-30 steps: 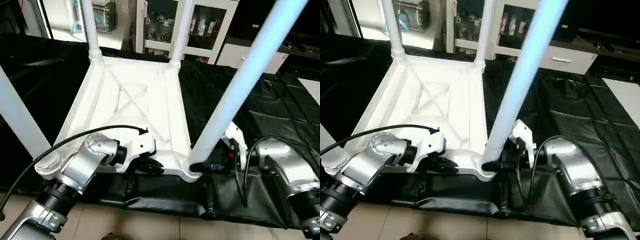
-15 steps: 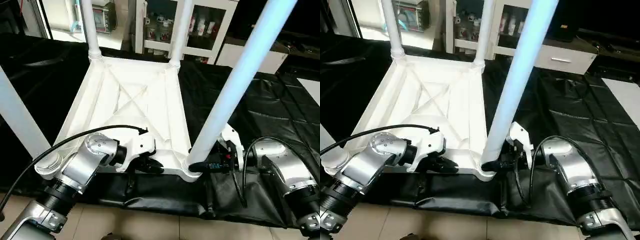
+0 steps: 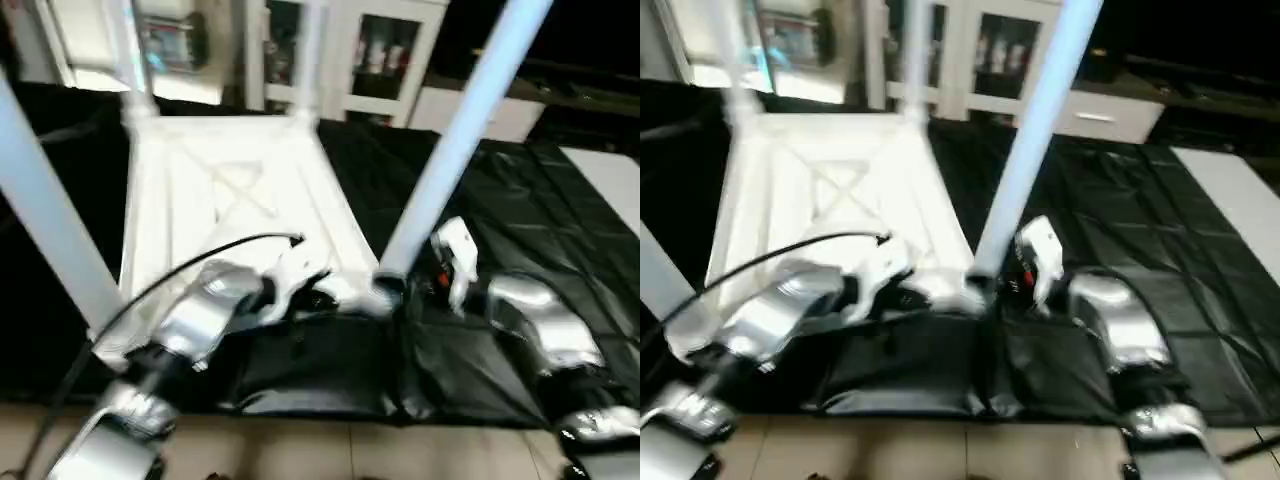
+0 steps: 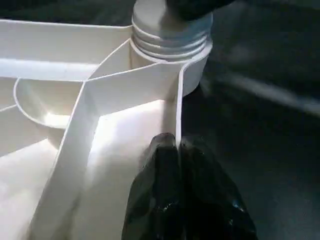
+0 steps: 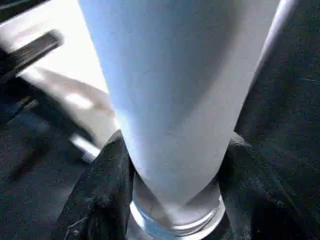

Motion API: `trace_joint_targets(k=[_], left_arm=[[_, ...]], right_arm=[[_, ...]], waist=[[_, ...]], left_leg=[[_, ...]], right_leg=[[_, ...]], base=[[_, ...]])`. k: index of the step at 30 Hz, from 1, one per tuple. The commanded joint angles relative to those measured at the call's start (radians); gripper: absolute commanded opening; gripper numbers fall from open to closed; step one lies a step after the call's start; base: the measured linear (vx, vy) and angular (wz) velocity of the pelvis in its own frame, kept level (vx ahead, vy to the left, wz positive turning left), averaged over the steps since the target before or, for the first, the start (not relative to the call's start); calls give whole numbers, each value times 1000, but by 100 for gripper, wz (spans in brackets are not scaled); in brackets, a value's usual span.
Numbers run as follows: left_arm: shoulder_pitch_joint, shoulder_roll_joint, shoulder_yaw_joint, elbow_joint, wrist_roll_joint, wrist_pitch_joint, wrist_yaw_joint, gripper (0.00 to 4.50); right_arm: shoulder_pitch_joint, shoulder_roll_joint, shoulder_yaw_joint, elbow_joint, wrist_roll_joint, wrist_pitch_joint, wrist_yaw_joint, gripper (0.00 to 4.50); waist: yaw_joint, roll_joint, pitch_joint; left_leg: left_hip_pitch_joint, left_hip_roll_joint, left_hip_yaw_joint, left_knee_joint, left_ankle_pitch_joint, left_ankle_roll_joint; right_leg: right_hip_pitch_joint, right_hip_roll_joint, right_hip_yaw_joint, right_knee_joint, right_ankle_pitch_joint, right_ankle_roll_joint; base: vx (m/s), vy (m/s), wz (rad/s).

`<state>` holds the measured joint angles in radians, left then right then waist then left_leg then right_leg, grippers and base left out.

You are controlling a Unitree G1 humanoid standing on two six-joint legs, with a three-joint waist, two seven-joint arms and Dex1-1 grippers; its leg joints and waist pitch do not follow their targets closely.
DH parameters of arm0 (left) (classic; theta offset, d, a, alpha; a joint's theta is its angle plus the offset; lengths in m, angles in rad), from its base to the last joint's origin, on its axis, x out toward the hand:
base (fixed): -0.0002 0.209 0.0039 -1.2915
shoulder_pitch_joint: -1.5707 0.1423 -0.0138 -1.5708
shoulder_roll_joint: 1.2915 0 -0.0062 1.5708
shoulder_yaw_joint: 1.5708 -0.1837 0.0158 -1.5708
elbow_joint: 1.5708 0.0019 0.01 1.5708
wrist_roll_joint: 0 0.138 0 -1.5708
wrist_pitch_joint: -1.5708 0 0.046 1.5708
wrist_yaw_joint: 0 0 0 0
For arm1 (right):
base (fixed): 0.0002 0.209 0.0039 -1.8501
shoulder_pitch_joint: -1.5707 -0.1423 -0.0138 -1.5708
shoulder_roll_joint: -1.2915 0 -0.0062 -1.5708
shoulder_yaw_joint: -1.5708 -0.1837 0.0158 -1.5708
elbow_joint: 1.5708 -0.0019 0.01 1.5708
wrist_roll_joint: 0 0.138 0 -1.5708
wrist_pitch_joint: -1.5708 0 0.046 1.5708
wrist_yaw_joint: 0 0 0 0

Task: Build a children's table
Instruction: Rotate leg to tighten

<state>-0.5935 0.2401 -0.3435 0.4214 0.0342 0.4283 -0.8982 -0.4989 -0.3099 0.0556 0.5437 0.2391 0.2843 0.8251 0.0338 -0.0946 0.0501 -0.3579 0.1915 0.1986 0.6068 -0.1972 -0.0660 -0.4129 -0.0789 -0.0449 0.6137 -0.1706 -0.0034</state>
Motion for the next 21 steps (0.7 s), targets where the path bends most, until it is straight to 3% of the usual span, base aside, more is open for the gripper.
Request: trace_joint_targets(k=[1,3,5,6,8,9,10,11,12,13,14,18,21], left_arm=[[-40,-83,53,8,-53,4,94,0],[-62,-112,72,41,-46,20,161,0],[-147,-203,127,189,4,-20,419,0],[-148,-204,127,190,4,-21,421,0],[-164,-218,137,217,11,-39,466,0],[-173,-227,144,233,12,-51,494,0],[-181,-233,151,241,11,-63,512,0],[-182,-234,152,242,11,-64,515,0],[-190,-242,159,252,12,-72,532,0],[-193,-243,160,252,15,-74,533,0],[-193,-243,160,252,15,-74,533,0],[-203,-245,162,272,20,-71,546,0],[-208,-244,165,293,21,-85,552,0]], right_arm=[[-4,48,12,52,-22,43,-115,199],[-13,76,2,68,-35,44,-190,197],[-39,191,-19,120,-117,-23,-490,196],[-39,192,-19,120,-117,-24,-492,195],[-42,216,-16,131,-133,-41,-538,194],[-44,231,-10,138,-140,-51,-556,192],[-44,244,-5,141,-146,-70,-566,192],[-44,246,-4,141,-146,-73,-568,191],[-45,259,-3,144,-153,-86,-583,191],[-46,268,-3,137,-150,-106,-574,191],[-46,268,-3,137,-150,-106,-574,191],[-54,288,-15,131,-153,-147,-590,191],[-55,289,-27,116,-115,-163,-521,191]], waist=[[2,-8,-59],[2,-7,-60],[-3,-8,-64],[1,-9,-70],[5,-6,-69],[6,-7,-70],[7,-12,-73],[10,-11,-72],[11,-9,-70],[10,-17,-70],[13,-13,-68],[11,-10,-63],[10,-9,-64]], left_leg=[[-2,33,-27,-76,-232,-10],[-2,33,-27,-75,-216,-5],[1,29,-22,-73,-192,-10],[2,29,-23,-71,-164,-9],[1,30,-19,-69,-133,25],[4,29,-15,-67,-130,42],[0,27,-14,-66,-104,60],[-1,27,-13,-66,-95,68],[0,28,-13,-66,-92,74],[0,28,-12,-66,-99,81],[2,30,-13,-68,-109,81],[5,31,-14,-72,-161,61],[4,32,-16,-73,-172,55]], right_leg=[[39,-66,32,-94,-461,-118],[38,-64,31,-95,-445,-117],[32,-58,33,-91,-386,-129],[39,-60,34,-82,-322,-142],[40,-57,34,-74,-224,-166],[39,-55,35,-74,-197,-177],[46,-55,35,-68,-157,-188],[45,-56,36,-68,-145,-192],[45,-57,36,-69,-144,-195],[45,-57,34,-71,-160,-195],[45,-59,34,-72,-186,-193],[39,-58,33,-83,-269,-169],[40,-57,34,-82,-267,-159]], base=[[0,0,0],[0,0,0],[0,0,0],[0,0,0],[0,0,0],[0,0,0],[0,0,0],[0,0,0],[0,0,0],[0,0,0],[0,0,0],[0,0,0],[0,0,0]])
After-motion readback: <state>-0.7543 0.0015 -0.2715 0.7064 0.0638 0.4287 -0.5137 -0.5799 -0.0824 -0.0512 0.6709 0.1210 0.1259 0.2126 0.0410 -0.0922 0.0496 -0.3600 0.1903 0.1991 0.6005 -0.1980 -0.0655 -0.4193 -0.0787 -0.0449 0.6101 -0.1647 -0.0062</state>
